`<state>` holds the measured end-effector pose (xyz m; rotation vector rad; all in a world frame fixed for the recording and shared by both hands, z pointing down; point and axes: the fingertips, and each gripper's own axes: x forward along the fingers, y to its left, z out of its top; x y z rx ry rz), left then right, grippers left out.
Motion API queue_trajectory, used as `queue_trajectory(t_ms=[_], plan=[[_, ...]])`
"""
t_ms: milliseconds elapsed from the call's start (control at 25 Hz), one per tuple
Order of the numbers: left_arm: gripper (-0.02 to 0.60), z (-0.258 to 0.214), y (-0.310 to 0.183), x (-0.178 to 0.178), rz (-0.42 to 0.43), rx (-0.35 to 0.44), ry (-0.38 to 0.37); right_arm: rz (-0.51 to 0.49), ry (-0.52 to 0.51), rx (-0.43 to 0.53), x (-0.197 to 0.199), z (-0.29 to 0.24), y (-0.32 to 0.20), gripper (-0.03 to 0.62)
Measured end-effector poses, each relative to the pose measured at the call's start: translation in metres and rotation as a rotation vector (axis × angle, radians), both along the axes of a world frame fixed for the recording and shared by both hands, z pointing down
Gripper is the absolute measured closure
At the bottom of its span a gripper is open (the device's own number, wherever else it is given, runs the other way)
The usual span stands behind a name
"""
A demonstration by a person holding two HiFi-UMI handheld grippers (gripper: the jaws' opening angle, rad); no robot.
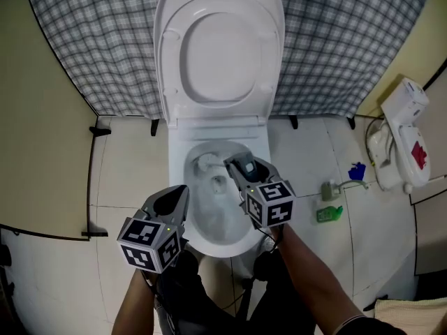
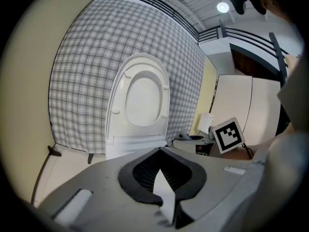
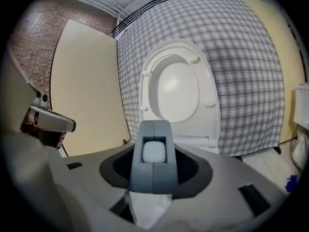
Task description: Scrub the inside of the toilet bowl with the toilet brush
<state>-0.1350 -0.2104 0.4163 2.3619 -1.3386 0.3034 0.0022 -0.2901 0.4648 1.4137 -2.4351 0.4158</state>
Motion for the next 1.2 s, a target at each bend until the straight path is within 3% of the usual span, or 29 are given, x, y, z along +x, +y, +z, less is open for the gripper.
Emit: queue_trajectory(t_ms=[240,440,1200], plan=[[0.572,0.008,0.003,-0.008,-0.011,-0.021,0.007,-0.072,-0.041,-0.040,-0.031,0.010,0.003,0.391],[0.571,0.012,0.010,-0.017,-0.027,-0.027,0.013,-0.167,-0.001,-0.050,-0.049,0.015,0.026,0.391],[0.571,0.002,0.032,0.020,0.043,-0.032,0.027,-0.493,0.138,-0.177,-0.041,0.005,0.138,0.391]])
